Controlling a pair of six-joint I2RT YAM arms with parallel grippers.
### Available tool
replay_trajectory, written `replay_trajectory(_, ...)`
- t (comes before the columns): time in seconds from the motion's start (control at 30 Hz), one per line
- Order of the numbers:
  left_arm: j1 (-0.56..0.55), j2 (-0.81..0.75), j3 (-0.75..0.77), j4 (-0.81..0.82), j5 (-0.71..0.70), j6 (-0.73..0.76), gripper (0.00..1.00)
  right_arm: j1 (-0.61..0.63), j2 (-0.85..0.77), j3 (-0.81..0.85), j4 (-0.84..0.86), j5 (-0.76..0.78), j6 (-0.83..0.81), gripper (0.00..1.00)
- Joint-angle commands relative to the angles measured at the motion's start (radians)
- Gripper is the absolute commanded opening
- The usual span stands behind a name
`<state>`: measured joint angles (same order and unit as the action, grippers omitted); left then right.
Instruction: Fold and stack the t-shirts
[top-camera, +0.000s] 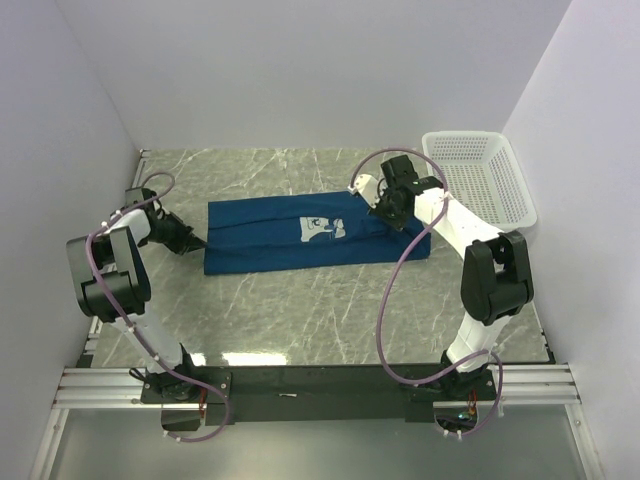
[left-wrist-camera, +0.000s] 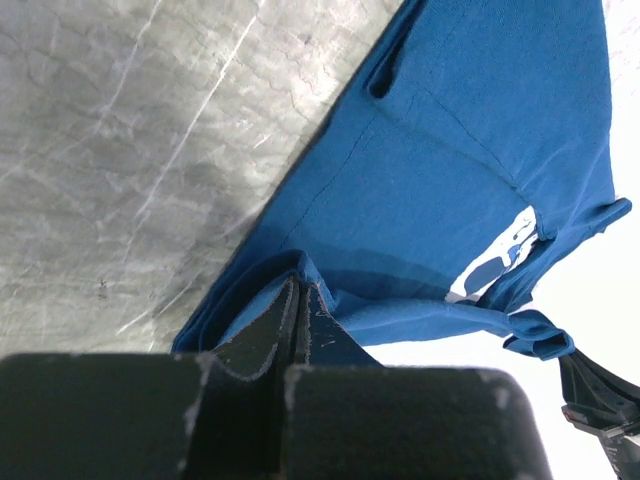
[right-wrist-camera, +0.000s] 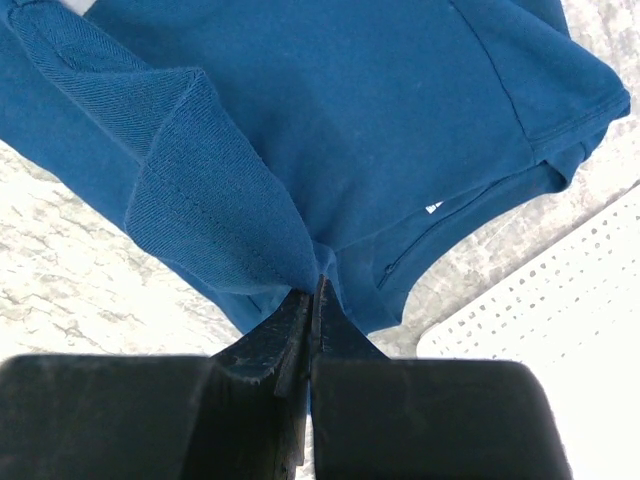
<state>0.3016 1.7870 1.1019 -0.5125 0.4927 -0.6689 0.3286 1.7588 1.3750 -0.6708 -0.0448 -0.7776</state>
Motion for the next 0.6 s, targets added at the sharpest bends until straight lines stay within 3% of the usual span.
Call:
replay_trajectory(0.0,-0.004,0.006,0.047,0.008,0.003,0.020,0.01,-0.013,0.010,0.044,0.020,0.011,0.011,0.00)
replay_trajectory(0.37,-0.010,0.029,0.072,0.006,0.001,0.020,0.01,-0.017,0.031,0.052,0.022,0.006,0.012,0.00)
replay_trajectory(0.57,-0.010,-0.046,0.070,0.061,0.004,0.006,0.12,-0.017,0.056,0.079,0.022,-0.010,0.035,0.00)
